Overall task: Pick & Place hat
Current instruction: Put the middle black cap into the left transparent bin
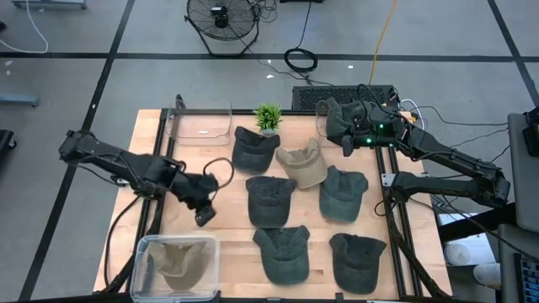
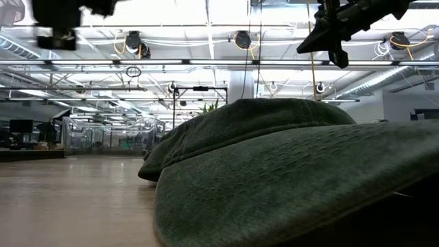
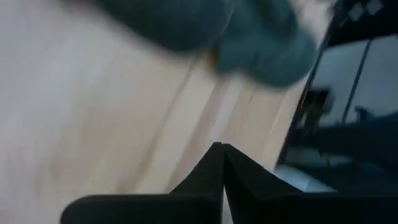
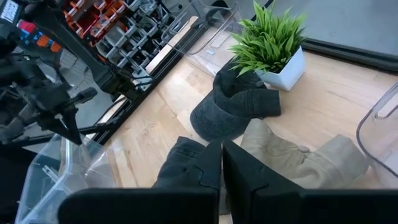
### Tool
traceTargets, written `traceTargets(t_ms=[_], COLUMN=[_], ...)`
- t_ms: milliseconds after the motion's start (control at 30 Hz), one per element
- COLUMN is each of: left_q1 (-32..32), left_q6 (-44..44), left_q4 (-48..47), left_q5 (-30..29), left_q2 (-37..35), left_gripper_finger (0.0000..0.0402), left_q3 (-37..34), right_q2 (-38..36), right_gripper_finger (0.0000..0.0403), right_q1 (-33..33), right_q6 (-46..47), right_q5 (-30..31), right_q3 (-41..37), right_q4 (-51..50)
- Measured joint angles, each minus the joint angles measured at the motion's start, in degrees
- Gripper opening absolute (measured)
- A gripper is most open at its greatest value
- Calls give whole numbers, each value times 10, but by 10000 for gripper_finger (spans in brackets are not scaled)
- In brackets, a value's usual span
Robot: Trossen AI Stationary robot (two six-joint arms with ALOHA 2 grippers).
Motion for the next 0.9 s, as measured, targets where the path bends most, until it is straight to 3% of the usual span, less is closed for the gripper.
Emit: traceTargets(t_ms=[300,467,567,733,900], left_q1=[58,94,115,141,150], left_q6=[185,283,316,352,390], left_q4=[98,125,143,171,200], left_q5=[-120,-116,-98,-73,-11], left_q2=[-11,-10,-9,1,35], left_gripper_finger=[20,30,62,149,228], left_q3=[0,0,0,0,2], right_q2=[0,2,8,27,49], right_gripper_finger=[4,4,4,4,4], right_q1=[9,41,64,102,128], right_q6=[34,52,69,94,87], right_q5=[-13,4,49,120,150], right_q3=[0,0,0,0,0], right_q4=[5,53,80,129,167])
